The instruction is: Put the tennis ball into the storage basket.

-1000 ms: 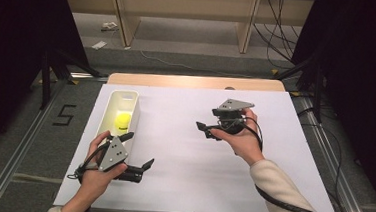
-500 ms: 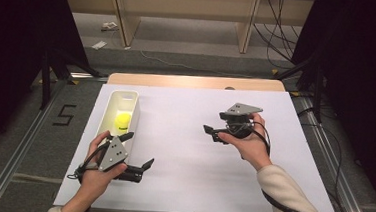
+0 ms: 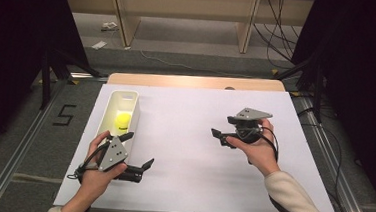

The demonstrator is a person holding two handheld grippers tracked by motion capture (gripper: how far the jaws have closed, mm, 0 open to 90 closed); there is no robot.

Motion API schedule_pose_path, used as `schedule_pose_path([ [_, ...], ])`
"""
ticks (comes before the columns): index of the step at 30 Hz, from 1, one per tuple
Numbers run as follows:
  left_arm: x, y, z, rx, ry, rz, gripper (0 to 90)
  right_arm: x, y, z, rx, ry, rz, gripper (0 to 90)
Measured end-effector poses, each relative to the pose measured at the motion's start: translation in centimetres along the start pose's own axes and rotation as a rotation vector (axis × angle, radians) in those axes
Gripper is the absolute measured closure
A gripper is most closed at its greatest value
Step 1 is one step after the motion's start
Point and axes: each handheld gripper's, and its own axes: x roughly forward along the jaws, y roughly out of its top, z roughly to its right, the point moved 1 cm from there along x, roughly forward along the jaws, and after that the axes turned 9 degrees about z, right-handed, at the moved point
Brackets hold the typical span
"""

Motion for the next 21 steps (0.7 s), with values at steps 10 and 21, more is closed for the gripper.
schedule_pose_path([
  [10,0.0,0.0,0.0,0.007,0.003,0.001,0.0,-1.9,-0.7,0.7,0.014,-0.028,0.01,22.1],
  [21,0.0,0.0,-0.1,0.005,0.005,0.003,0.0,-3.3,-1.9,1.1,0.035,-0.046,0.01,22.1],
])
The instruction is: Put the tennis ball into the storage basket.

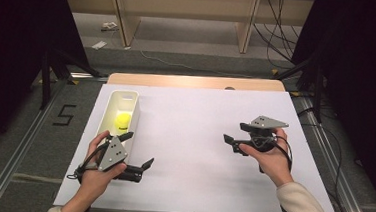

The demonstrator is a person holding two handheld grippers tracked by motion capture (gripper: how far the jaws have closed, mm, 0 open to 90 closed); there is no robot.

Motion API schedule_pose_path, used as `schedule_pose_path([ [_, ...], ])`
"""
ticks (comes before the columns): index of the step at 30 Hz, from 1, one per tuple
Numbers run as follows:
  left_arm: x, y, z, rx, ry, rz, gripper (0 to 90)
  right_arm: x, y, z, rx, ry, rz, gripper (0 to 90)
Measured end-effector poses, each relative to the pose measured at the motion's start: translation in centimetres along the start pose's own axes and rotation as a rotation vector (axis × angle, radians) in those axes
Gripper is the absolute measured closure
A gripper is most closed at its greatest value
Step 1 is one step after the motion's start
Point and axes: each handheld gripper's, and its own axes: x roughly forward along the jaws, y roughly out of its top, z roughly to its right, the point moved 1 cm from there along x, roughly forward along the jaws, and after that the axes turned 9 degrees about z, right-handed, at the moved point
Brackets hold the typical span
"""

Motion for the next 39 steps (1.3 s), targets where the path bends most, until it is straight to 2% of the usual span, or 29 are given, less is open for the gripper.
schedule_pose_path([
  [24,-0.1,0.0,-0.1,-0.002,0.003,0.003,0.0,-3.3,-1.2,1.1,0.021,-0.049,0.015,21.9],
  [39,-0.1,0.1,-0.1,-0.002,0.006,0.004,0.0,-4.6,-2.1,1.6,0.03,-0.071,0.011,21.8],
])
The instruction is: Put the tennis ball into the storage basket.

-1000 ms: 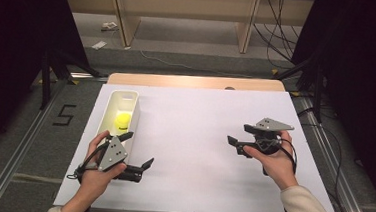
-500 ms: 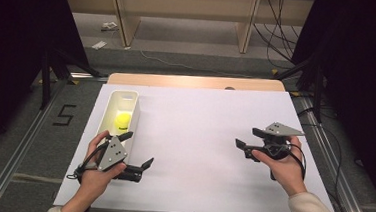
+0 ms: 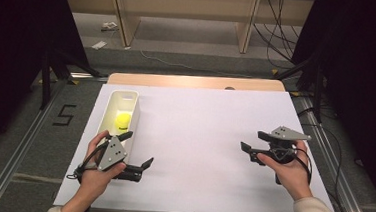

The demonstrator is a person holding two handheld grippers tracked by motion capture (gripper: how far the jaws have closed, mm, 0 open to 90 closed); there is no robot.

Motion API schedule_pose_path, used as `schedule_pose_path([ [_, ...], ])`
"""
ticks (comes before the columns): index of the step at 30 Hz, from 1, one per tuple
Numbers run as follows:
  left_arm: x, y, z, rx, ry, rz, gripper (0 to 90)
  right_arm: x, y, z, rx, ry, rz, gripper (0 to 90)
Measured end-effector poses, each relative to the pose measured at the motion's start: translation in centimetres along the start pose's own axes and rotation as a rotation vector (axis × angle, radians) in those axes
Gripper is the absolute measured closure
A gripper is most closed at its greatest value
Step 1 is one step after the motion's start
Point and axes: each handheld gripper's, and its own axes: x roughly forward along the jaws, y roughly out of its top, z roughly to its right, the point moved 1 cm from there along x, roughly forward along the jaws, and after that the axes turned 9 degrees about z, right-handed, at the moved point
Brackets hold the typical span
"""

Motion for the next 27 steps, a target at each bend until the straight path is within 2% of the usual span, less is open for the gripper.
schedule_pose_path([
  [27,-0.1,0.0,-0.1,-0.005,0.005,0.004,0.0,-2.5,-1.4,0.4,0.019,-0.019,0.001,21.7],
])
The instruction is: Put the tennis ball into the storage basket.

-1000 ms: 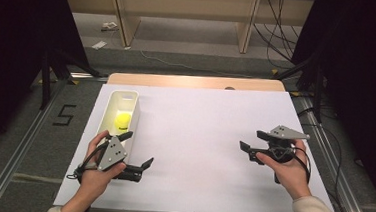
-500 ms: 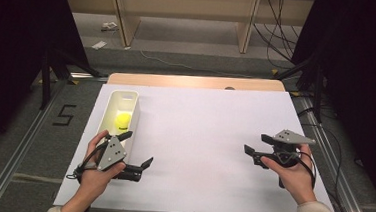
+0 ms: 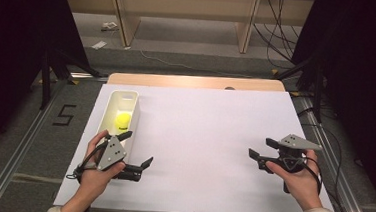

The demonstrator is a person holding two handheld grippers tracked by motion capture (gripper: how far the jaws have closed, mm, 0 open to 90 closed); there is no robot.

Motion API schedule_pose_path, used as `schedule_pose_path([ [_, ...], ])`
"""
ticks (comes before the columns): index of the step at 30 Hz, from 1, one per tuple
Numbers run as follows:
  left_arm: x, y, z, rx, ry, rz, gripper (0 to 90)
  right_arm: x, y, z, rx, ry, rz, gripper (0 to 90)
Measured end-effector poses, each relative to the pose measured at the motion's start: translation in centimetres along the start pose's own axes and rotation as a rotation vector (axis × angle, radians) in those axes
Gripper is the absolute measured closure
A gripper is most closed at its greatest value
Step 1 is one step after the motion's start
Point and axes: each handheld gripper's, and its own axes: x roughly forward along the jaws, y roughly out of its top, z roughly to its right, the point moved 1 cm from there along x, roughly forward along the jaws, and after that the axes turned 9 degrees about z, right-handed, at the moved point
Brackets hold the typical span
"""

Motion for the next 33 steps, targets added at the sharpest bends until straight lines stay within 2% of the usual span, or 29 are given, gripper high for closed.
schedule_pose_path([
  [26,0.0,0.0,-0.1,-0.001,0.003,0.0,0.0,-2.5,-1.1,0.2,0.026,-0.015,0.021,21.7],
  [33,0.0,-0.1,-0.2,-0.003,0.006,0.0,0.0,-2.4,-1.2,0.2,0.034,-0.008,0.024,21.6],
])
